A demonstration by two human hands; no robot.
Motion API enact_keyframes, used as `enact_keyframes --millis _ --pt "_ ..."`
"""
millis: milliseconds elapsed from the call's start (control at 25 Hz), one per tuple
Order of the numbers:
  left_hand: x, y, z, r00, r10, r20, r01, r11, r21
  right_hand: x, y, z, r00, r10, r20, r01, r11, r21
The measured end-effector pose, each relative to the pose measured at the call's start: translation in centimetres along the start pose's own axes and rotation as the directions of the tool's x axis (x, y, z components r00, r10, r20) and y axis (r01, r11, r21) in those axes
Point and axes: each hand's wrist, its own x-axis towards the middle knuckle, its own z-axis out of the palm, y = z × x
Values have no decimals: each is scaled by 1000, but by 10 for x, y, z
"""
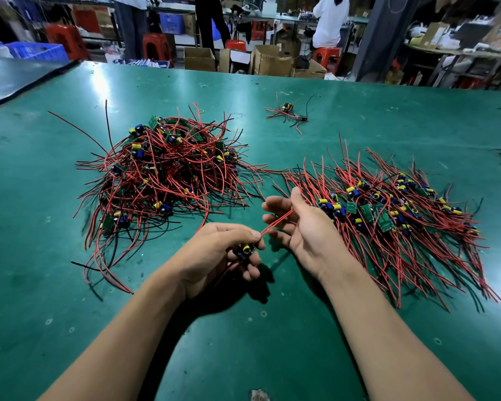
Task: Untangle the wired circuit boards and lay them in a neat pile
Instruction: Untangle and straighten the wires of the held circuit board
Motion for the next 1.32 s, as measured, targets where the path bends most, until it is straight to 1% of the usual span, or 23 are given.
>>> enact_keyframes --millis 80,200,240,280,320,360,400,440,480,560,680,800,920,1000,1080,1160,1240,1320 --pt "-1 0 1 1000 -7 5 7 1000 10 3 -1 -3 999 -4 -34 4 1000 17" --pt "-1 1 0 1000 -3 -3 3 999 34 4 3 -3 999 -12 -47 10 999 -36" --pt "-1 2 -1 1000 -2 -4 2 999 47 4 5 -3 997 -43 -66 36 994 -99" --pt "-1 2 -2 1000 -2 -1 2 998 59 3 7 -4 990 -107 -92 86 975 -205" --pt "-1 2 -3 1000 -5 5 5 998 70 4 9 -6 975 -193 -108 147 930 -338" --pt "-2 2 -4 1000 -9 12 8 997 77 5 11 -8 954 -283 -104 203 860 -469" --pt "-1 1 -4 1000 -11 18 10 997 81 6 12 -10 930 -356 -87 248 787 -565" --pt "0 1 -5 1000 -10 21 8 997 80 8 13 -12 913 -401 -72 276 740 -613" --pt "1 0 -5 1000 -7 18 6 997 77 9 14 -14 905 -420 -70 290 727 -622" --pt "3 -2 -5 1000 0 -2 0 998 67 12 14 -16 905 -412 -104 281 764 -580" --pt "7 -5 -1 998 -5 -64 6 1000 13 11 8 -15 919 -350 -183 257 882 -395" --pt "14 -4 3 989 -26 -143 9 994 -113 8 2 -12 930 -317 -183 265 928 -261" --pt "17 0 0 988 -79 -132 51 977 -206 4 2 -8 939 -314 -142 274 930 -245" --pt "18 1 -4 990 -91 -112 62 970 -236 1 3 -5 940 -322 -114 281 918 -278" --pt "20 0 -6 991 -84 -100 58 968 -246 -2 5 -4 931 -356 -86 302 879 -369" --pt "22 -1 -8 995 -73 -72 53 966 -254 -6 10 -2 916 -402 -23 337 797 -502" --pt "23 -3 -9 999 -49 -11 45 965 -259 -9 17 2 902 -423 88 383 688 -616" --pt "23 -5 -9 998 -30 59 42 972 -232 -11 23 7 875 -452 176 425 541 -725"
